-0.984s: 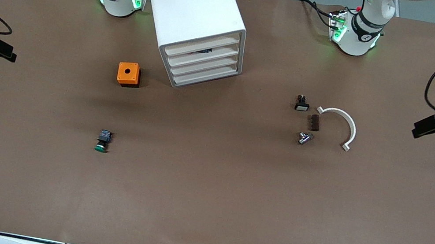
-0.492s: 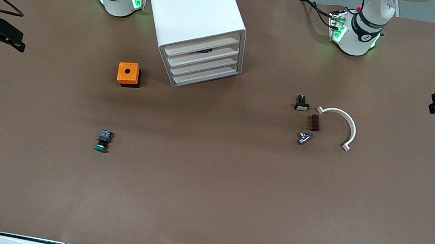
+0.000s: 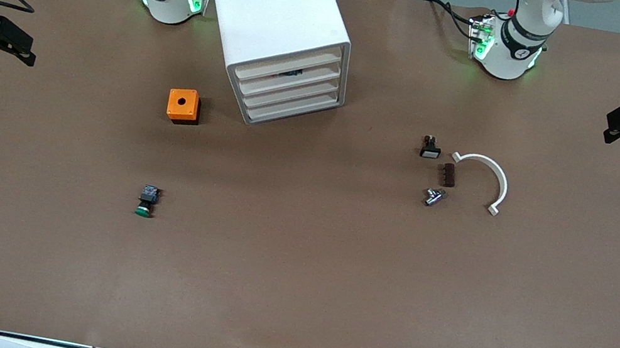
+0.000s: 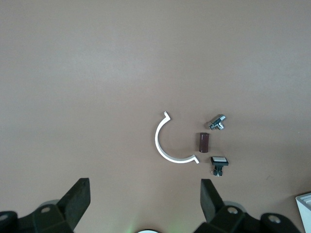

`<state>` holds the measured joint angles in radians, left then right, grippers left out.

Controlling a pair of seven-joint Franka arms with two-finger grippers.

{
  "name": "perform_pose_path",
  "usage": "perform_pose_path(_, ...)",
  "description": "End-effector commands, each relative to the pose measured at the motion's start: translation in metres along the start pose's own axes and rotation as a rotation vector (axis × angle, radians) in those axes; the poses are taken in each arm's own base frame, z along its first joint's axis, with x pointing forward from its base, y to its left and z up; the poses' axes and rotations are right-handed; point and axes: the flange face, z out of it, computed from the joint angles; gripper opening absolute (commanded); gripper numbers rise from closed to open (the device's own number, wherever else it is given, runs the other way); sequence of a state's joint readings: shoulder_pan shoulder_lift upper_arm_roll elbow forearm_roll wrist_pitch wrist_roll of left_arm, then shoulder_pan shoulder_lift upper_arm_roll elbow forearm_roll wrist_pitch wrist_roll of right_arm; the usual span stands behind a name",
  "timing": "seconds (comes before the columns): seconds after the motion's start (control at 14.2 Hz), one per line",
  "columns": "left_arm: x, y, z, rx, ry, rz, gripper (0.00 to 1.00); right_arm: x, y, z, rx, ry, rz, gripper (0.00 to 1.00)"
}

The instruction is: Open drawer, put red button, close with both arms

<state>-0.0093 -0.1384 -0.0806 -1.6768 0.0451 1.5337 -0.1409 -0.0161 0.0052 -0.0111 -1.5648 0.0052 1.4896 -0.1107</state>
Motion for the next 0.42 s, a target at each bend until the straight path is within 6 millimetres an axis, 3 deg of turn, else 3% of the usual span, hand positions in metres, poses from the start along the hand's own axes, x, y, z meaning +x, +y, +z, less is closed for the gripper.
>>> perform_pose_path(0.0,-0.006,-0.002,-0.005,-0.003,0.006,0.017,1.0,-0.016,0.011,0.004,0.001,0.029,-0.015,1.0)
perform_pose_path(0.35,-0.003,-0.006,-0.014,-0.019,0.006,0.0,1.0,-0.03,0.008,0.012,-0.003,0.059,-0.016,1.0)
